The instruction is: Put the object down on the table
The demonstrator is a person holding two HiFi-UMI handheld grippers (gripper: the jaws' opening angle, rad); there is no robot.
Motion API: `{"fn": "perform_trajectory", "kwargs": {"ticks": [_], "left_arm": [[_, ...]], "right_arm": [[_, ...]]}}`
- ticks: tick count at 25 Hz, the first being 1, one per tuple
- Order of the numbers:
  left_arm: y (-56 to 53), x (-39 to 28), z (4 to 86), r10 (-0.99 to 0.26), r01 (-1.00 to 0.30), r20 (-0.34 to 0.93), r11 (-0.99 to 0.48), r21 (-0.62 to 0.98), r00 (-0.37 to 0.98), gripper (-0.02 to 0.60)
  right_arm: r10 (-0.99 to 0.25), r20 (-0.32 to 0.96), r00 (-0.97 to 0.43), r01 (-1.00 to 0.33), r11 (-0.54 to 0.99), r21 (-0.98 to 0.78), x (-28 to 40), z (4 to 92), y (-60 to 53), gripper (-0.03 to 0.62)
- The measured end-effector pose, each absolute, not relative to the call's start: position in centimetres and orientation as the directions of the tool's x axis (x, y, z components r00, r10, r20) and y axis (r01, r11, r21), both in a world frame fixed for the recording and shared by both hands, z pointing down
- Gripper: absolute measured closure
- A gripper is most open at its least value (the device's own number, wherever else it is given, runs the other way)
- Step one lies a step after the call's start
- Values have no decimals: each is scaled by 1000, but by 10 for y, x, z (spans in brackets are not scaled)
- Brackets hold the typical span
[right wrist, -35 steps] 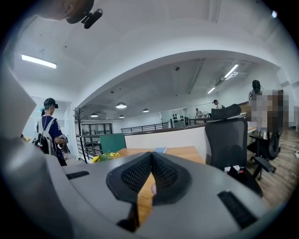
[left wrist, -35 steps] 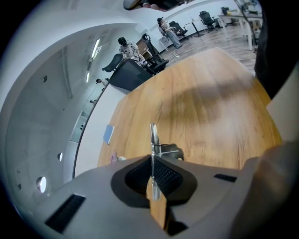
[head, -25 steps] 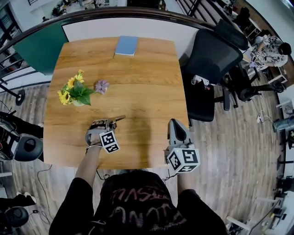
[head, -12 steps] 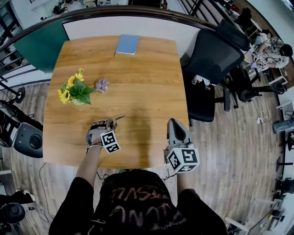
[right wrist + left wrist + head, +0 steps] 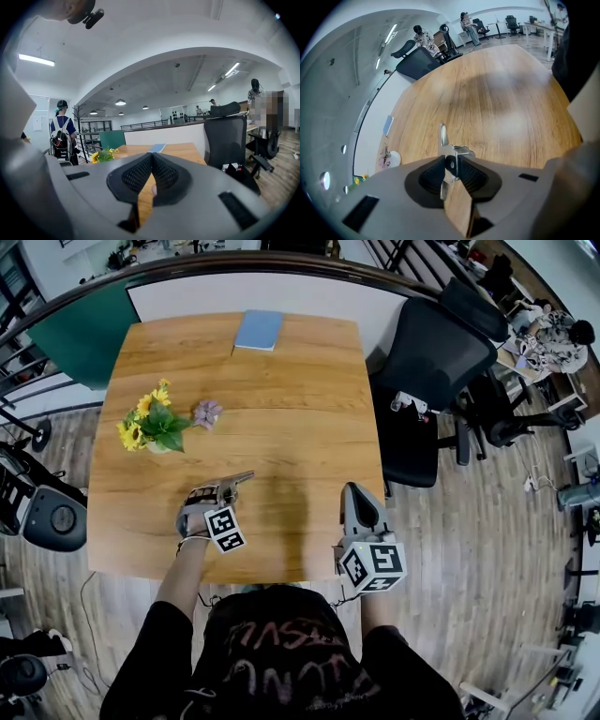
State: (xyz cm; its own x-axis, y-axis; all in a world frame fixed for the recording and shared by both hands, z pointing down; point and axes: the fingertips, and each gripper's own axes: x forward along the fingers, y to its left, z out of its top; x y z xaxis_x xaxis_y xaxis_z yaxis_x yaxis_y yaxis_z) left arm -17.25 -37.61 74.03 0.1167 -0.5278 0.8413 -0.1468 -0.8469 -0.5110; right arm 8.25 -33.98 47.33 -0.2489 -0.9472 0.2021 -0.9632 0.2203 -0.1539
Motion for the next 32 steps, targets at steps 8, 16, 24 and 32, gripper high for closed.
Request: {"fn": "perform_trajectory", "kwargs": {"ticks": [8,16,24,32], "left_arm": [[-373,-173,740,-491,-212,861,-863,-459,133,439],[-369,-167,718,-498,-369,841,-837,-403,210,413],[-365,-179,683,-571,-522,777,-763,-382,266,438],[-369,-181,633,-690,-633,666,-656,-412,282,522]], "right_arm": [[-950,195,-244,-964,216,-155,83,472,-337,589],[-947,183,-263,-958,234,-167,78,469,-335,589],[-943,167,-287,-950,257,-178,73,468,-334,588],[-934,157,-320,-939,291,-182,65,465,-334,589]]}}
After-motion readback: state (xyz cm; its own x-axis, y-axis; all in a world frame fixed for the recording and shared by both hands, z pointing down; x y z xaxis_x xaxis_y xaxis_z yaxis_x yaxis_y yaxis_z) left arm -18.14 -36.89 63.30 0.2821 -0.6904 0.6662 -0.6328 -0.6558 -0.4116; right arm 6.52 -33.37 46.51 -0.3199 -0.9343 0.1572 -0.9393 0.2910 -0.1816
